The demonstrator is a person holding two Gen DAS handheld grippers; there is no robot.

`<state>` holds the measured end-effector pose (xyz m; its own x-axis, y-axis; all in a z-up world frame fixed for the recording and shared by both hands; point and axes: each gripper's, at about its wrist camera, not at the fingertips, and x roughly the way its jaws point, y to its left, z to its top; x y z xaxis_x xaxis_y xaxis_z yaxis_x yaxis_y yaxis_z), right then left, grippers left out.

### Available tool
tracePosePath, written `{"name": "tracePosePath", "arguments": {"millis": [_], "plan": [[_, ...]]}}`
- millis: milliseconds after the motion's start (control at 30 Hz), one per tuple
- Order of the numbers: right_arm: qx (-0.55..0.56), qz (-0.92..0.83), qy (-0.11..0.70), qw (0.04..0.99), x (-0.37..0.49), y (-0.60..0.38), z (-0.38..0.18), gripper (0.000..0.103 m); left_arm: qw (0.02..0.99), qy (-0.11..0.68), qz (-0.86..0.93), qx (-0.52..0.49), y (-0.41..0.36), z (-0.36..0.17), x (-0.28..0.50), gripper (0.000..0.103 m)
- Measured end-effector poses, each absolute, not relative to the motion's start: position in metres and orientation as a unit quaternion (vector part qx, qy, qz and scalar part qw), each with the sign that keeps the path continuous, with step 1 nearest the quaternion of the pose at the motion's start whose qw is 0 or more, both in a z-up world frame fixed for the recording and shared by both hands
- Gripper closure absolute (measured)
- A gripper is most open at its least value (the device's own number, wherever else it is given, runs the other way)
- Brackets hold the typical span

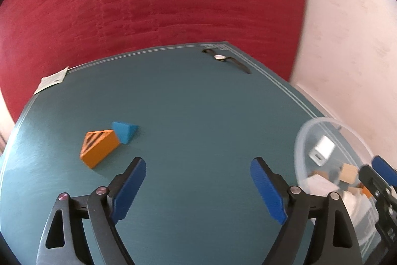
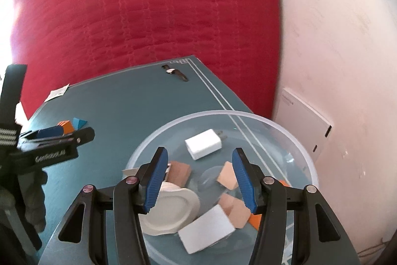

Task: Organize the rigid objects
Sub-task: 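Move the left gripper to the orange striped triangle and grasp it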

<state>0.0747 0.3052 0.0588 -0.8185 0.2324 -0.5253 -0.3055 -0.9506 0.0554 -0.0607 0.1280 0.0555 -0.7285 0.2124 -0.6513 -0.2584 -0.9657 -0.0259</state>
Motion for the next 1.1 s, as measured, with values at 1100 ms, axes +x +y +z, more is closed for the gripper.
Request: {"name": "tracePosePath", "arguments": {"millis": [1100], "plan": [[-0.318,0.947,0.038,-0.036,0.030,0.199,0.046,0.047,0.024,0.069,0.928,-0.365,0.019,0.034,-0.114,0.018]]}}
